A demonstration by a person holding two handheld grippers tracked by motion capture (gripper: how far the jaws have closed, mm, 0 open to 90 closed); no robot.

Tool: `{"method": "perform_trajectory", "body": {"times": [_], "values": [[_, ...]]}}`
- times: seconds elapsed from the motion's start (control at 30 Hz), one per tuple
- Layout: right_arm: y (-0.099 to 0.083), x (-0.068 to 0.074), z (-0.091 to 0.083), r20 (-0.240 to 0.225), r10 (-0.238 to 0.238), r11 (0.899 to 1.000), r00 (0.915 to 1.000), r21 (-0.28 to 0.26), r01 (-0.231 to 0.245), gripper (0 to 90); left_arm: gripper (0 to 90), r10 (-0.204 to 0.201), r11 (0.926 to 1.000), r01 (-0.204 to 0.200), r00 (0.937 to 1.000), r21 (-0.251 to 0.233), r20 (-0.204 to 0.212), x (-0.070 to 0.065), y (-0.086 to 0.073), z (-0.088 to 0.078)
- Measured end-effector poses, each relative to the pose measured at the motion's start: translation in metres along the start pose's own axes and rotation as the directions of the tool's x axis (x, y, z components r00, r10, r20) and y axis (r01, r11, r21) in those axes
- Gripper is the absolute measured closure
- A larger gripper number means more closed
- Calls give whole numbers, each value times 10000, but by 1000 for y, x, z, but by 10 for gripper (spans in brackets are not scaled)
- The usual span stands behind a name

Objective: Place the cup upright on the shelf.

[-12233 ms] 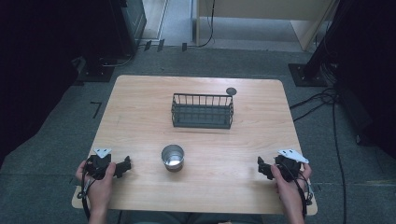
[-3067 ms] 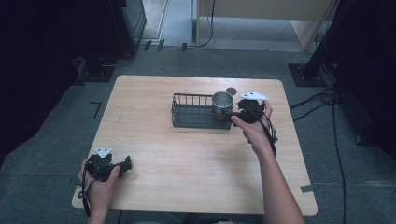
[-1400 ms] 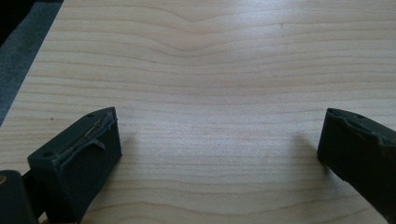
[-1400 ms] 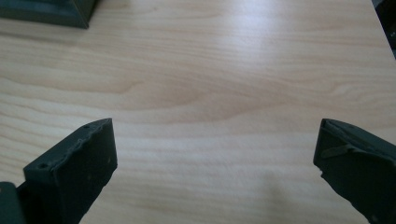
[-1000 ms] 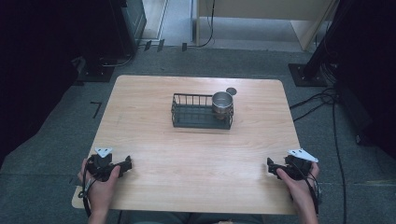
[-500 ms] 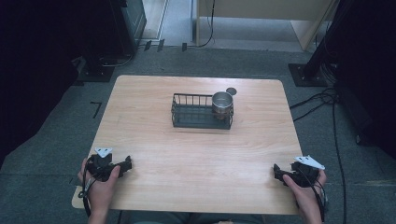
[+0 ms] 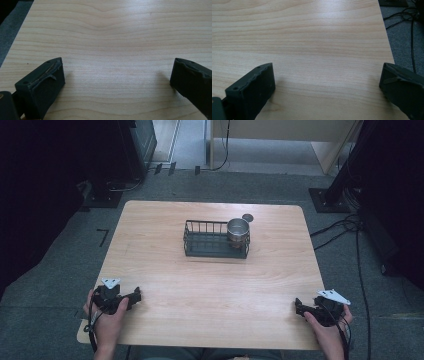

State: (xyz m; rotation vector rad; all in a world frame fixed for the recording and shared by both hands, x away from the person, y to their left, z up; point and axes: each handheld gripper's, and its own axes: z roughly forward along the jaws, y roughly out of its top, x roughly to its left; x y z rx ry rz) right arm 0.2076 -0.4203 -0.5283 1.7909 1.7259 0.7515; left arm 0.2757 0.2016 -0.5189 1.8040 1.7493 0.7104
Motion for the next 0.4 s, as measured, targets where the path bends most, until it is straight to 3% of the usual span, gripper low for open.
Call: {"method": "perform_trajectory", "body": {"times": [0.4], "values": [[0,0,0,6,-1,10000,10000,-1,1,0,0,55,10000,-55,10000,5,53,0,0,0]]}}
